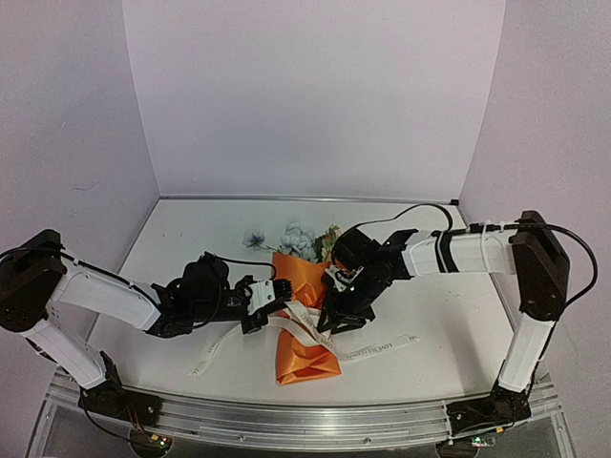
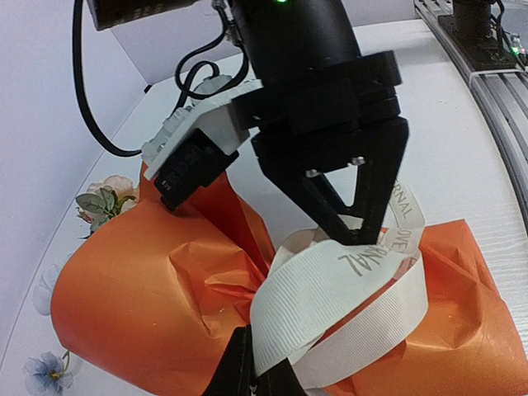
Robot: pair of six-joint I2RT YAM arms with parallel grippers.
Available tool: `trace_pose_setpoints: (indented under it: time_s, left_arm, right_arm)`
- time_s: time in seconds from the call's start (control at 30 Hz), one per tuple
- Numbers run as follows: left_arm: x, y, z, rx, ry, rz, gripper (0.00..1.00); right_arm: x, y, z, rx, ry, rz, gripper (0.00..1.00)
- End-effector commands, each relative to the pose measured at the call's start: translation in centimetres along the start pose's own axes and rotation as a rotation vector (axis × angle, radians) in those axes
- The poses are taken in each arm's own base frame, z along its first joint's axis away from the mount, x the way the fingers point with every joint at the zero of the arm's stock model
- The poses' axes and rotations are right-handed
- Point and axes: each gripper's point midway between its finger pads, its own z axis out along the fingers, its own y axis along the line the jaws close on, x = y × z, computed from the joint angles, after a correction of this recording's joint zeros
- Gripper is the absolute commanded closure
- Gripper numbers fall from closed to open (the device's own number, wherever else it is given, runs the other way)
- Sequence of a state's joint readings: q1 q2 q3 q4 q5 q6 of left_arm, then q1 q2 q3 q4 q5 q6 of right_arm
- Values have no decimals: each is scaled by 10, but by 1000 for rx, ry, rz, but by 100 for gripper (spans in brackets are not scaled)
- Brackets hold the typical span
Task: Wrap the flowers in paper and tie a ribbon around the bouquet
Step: Cross the half-tied ribbon over the folded bouquet.
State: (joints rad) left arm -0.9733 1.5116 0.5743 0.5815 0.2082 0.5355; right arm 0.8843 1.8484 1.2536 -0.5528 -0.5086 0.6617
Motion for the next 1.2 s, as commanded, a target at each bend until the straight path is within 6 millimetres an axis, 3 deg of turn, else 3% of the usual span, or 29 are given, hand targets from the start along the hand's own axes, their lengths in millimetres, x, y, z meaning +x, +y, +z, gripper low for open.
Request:
trace_pose_setpoints:
  time_s: [0.0,0.3,0.43,0.77,1.17]
  left_arm:
    - [-24,15,-3,-29,-52,17,96]
    - [-13,13,-5,-32,-5,-9,95]
    - [-8,15,-2,-45,18,-14,95]
    - [15,23,16,-98,88,39,97]
    - [24,9,30,-41,123,83,97]
  right_arm:
    - [-12,15,-9,-47,-12,-13,75]
    - [-25,0,-22,-9,-33,17,96]
    - [-34,-3,-28,-7,-47,36,99]
    - [-50,-5,-42,-10,-50,42,96]
    - [-21,-14,-39,6,-3,55,77]
